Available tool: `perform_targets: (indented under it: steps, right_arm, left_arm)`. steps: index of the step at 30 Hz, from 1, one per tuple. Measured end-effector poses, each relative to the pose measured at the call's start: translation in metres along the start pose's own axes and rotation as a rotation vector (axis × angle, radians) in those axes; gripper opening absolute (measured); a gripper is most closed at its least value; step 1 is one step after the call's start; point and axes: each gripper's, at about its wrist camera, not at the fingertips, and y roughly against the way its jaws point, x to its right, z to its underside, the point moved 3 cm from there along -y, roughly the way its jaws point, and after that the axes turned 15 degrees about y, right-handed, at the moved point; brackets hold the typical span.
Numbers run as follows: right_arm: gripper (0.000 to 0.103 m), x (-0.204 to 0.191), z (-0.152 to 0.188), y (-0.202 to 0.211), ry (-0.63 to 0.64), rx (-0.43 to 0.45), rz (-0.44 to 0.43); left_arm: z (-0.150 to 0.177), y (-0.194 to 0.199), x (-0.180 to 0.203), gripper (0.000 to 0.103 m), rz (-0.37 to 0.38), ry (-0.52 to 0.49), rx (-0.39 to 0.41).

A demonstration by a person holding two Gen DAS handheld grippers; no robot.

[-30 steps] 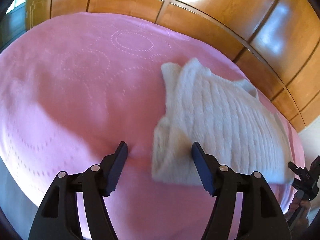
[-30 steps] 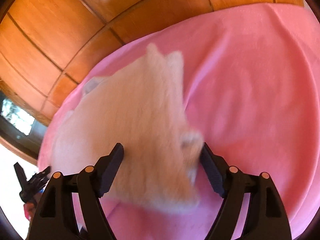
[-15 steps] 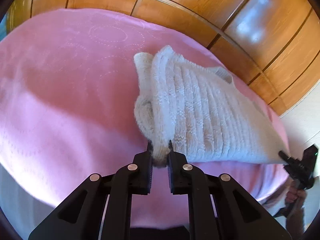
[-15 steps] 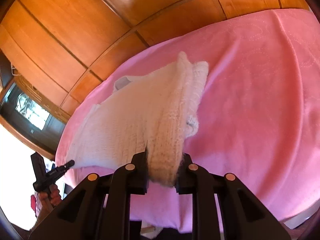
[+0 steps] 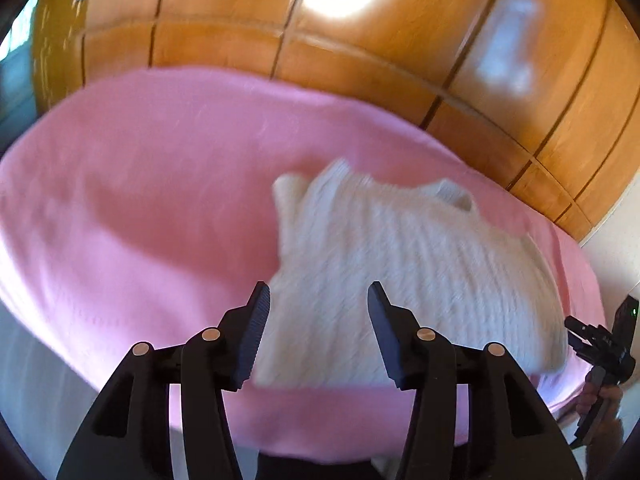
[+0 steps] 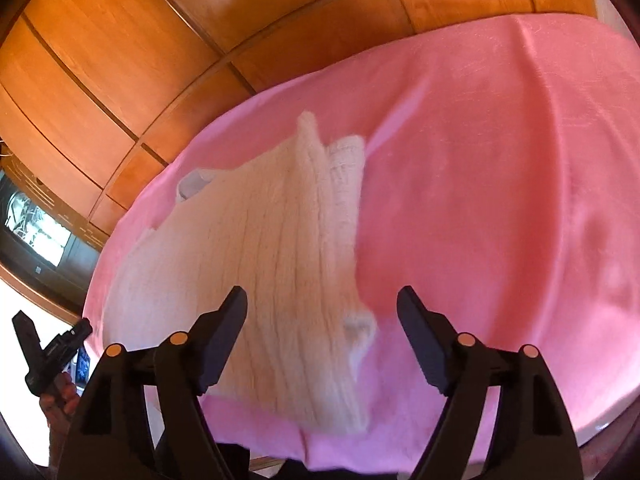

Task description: Fold small clothes

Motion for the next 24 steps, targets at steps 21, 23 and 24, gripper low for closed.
perform_targets:
  steps: [21, 23, 24]
  right_arm:
    - [0.081, 0.008, 0.016, -0.024, -0.017, -0.012, -0.105]
    - [0.081, 0.006, 0.016, -0.024, -0.011, -0.009, -0.104]
    - [0.081, 0.006, 0.017, -0.024, -0.009, -0.008, -0.107]
  left_arm:
    - [0.05, -0.086, 0.124, 0.057, -0.069, -0.369, -0.02]
    - [0.05, -0.089, 0.124, 0.057, -0.06, -0.352, -0.036]
    - [0.05, -0.09, 0.124, 0.057, -0.059, -0.347, -0.04]
